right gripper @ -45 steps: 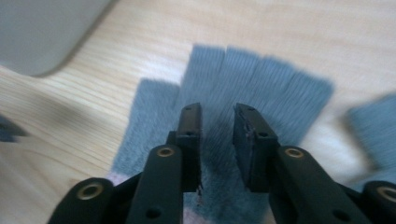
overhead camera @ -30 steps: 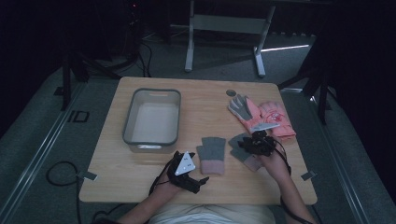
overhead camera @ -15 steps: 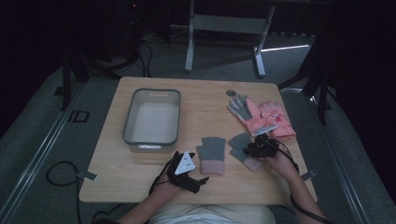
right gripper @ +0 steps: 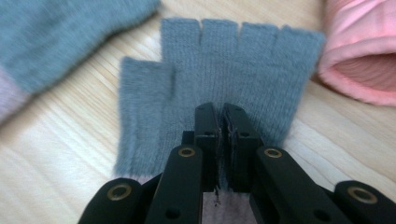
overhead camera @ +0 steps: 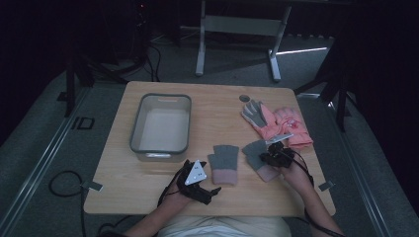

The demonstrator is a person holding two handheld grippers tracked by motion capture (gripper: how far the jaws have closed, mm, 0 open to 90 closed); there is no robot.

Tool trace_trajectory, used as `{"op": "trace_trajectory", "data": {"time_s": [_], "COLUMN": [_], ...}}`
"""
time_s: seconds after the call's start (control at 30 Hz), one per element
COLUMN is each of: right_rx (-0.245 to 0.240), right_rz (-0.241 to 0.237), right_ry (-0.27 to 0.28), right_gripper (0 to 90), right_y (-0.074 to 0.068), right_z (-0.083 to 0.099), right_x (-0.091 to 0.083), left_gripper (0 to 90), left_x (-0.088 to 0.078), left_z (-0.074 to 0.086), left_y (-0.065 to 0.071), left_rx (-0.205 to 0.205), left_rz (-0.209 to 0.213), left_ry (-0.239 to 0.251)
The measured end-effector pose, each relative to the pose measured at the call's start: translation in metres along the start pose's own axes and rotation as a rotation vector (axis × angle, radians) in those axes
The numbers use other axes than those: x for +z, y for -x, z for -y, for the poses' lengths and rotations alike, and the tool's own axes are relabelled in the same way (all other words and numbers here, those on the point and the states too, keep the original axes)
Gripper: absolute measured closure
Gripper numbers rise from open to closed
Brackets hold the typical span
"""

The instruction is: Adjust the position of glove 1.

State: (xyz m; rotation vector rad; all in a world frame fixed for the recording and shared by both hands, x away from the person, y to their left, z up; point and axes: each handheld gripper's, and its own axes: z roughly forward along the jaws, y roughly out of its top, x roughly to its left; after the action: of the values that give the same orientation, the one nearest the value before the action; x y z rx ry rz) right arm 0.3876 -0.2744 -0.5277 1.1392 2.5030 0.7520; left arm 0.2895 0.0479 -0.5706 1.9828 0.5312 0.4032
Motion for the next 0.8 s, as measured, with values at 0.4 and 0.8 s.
{"op": "trace_trajectory", "data": {"time_s": [0.4,0.8], "right_rx": [0.125,0.293], "right_rz": [0.061,0.206], "right_ry": [0.153,0.196], "right_gripper": [85.4,85.3], "right_y": [-0.023,-0.042], "right_z": [-0.006,0.008], "right_x": [-0.079,-0.087], "left_gripper": [0.0,0.0], "left_x": [0.000,0.000], "left_z": [0.000,0.000], "left_y": [-0.001,0.000], "left_rx": [-0.002,0.002], "left_rz": [-0.003,-0.006], "left_ry": [-0.002,-0.005]}}
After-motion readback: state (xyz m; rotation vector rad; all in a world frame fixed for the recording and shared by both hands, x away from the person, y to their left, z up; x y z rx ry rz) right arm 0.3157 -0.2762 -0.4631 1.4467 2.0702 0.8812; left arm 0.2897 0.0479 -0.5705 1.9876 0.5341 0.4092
